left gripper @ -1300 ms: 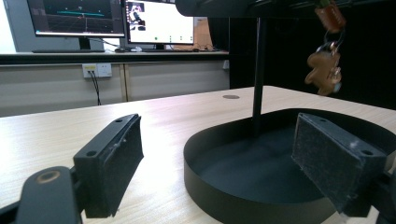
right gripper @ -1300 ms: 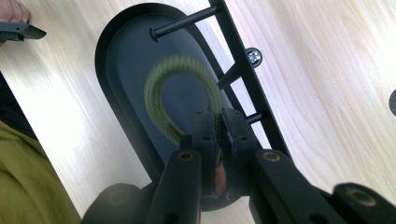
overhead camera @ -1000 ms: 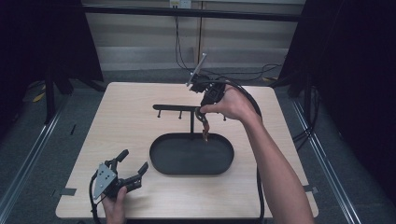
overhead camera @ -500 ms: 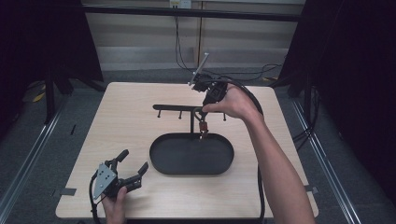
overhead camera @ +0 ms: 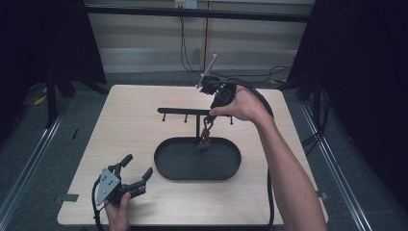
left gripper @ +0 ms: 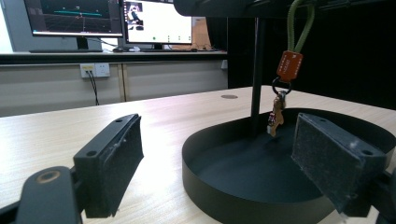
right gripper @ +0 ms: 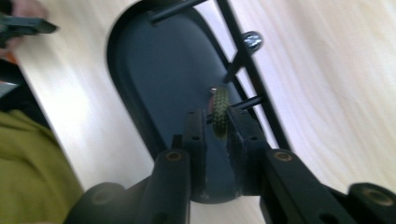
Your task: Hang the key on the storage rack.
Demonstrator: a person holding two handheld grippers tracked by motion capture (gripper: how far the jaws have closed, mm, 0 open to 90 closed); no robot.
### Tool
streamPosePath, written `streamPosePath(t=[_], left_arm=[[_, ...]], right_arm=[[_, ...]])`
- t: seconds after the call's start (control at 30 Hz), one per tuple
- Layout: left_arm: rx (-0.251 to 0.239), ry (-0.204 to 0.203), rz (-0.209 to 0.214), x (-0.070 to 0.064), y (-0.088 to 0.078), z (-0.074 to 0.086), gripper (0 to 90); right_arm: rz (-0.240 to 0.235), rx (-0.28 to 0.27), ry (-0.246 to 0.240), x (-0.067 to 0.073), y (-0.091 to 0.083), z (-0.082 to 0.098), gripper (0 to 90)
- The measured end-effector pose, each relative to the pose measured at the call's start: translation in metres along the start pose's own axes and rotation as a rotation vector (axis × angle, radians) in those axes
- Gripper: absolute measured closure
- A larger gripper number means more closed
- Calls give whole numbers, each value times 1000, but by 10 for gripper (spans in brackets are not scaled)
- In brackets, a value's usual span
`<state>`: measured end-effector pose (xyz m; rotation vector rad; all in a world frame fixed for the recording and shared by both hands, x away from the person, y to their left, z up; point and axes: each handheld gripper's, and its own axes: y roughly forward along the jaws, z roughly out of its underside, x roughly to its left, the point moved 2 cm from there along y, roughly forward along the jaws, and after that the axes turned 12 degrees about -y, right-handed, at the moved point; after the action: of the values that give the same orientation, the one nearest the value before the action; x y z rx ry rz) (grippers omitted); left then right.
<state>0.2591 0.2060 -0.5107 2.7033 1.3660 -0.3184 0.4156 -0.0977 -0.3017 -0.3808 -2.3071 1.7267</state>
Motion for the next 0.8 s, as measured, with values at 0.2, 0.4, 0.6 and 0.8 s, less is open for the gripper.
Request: streamPosePath(t=[0.2,0.4,0.6,0.8], left_arm=[[0,0,0,0,0,0,159],[0,2,0,0,0,0,159],[4,6,1,0,0,0,159],[5,6,1,0,0,0,159]], right_arm=[[-25,4,18,0,-1,7,721],[-46,6,36,2,4,12,657],[-20,-20,32,10,8,20,606],[-11,-64,21,19,7,29,591]])
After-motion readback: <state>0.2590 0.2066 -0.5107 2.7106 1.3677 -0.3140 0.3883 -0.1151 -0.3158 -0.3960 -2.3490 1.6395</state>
